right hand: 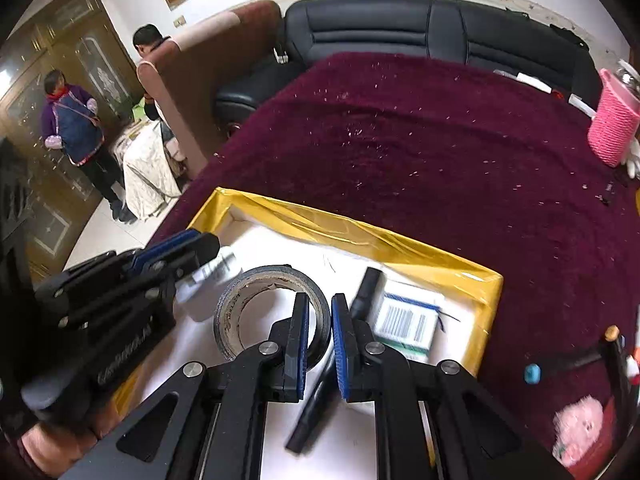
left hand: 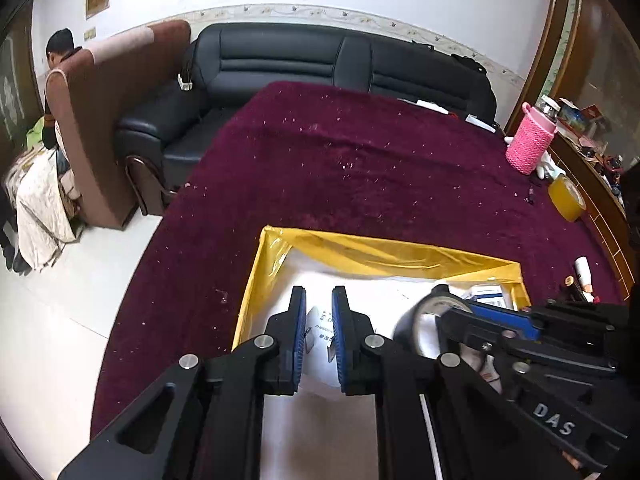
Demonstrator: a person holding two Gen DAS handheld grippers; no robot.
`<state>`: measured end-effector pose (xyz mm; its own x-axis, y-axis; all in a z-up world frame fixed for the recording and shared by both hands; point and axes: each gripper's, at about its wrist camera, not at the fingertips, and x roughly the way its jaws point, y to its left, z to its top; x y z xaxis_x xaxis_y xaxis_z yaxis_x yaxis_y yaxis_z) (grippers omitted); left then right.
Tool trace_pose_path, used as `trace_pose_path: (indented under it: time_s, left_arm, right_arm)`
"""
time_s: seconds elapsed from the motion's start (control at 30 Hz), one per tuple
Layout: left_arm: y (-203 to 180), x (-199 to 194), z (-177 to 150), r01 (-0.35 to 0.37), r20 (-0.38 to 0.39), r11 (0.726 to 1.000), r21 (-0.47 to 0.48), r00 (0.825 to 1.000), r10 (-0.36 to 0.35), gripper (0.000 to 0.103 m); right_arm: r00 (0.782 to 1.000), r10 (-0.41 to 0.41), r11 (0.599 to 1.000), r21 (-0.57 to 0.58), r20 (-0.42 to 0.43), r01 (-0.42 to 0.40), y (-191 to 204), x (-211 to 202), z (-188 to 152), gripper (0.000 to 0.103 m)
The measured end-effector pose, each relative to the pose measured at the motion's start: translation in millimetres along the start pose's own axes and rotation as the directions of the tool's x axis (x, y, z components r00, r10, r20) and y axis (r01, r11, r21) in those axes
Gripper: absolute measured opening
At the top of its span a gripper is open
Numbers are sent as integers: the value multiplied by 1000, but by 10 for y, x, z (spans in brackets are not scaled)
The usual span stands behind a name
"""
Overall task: Organize objects
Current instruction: 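Carry the tape roll and the white plug over the tray with both grippers, then release the tape roll and the white plug into the tray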
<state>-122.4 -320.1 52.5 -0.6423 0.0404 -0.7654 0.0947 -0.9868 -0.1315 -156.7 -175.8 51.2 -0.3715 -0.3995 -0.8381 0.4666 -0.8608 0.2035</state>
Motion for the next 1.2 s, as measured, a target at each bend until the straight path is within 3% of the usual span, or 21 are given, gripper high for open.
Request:
trace_pose_path:
  time_s: [0.4,0.47,0.53,0.63,0.77,0.9,1.0,1.1,1.2]
  left_arm:
    - [32,70,12,4,6,1000,-16,1000,-3,15]
    - [56,56,33,13,7,999,-41,1000,-13,42]
    - [96,-11,48,26,30,998,-65,999,-24,50]
    - [129,-163,34,7,57,996,-83,998,-2,52]
    - [69,-470,-153,14,113,990,-141,994,3,66]
    - [-323,-687,-457,72,172,994,-81,983,-57,74]
    - [-661,-595,-603,63,112,998,13,992,-64,75]
    - [-836,-479,-691,58,24,997,41,998,-59,75]
    - [-927,-517,-769,2,26,997,82,1000,-5,75]
  right_arm:
    - [999,-35,999,18,-27,36,-55,280,75,16]
    - [999,-25,999,44,-43,27,-105,299,90,17]
    - [999,-28,997,70,-33,31,-156,234,83,21]
    - [999,-41,997,69,36,38,-200,-56,17,30]
    - [991,-21,995,99,134,8,-322,-537,-215,60]
    - [977,-5,992,122,215,-22,-439,-965,-545,63]
    - [966,-19,992,126,258,-15,-501,-1204,-790,63]
    - [955,-21,990,142,297,-22,-592,-1445,-1028,63]
    - [945,-24,988,150,325,-26,-670,-1631,-1212,64]
